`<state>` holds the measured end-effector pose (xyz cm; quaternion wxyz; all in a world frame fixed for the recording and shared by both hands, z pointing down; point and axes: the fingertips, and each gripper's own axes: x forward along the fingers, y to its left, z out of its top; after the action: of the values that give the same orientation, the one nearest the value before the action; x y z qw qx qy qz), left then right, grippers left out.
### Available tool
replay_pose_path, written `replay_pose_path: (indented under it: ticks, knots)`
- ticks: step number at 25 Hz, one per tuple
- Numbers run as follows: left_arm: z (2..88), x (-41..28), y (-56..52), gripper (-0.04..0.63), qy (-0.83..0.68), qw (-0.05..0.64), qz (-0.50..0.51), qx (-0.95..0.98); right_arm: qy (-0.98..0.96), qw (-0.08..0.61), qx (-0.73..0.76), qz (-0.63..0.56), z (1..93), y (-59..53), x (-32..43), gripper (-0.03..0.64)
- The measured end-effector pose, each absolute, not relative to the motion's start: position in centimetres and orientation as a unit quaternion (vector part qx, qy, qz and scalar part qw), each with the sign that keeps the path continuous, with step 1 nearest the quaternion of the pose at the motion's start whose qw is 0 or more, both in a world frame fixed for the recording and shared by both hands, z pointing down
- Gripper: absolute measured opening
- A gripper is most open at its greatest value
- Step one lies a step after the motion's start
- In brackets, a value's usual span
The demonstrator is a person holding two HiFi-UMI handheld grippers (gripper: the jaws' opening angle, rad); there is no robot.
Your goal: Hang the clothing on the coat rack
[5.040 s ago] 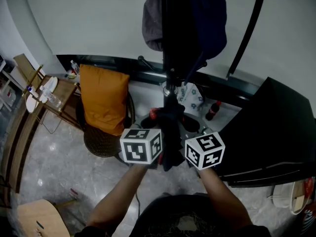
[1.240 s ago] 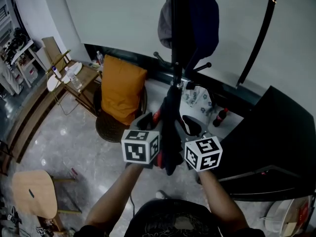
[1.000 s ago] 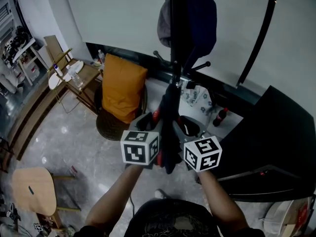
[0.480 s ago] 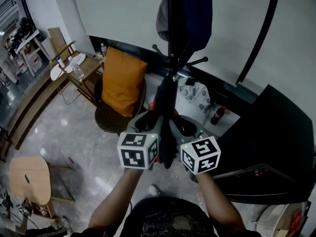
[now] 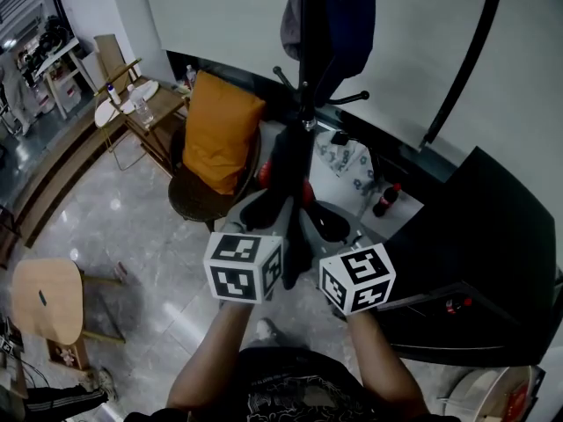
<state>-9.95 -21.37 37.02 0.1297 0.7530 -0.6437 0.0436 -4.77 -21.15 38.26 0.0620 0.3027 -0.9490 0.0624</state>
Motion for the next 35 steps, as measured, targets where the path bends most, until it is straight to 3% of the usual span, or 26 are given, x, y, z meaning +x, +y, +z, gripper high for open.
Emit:
replay_pose_path:
  ticks: [20,35]
  knots:
    - [36.9,-7.6,-14.9,0.007,-0.661,0.125,0.042,0.738,-0.959,0.052,0.272,0.059,36.7,-15.4,-3.9,0.012]
    - [38.4,-5.9,-14.0,0.006,-0.657,0.144,0.047,0.738,-0.959,0.060,0.271,0.064,37.6,-14.7,-2.4,0.012]
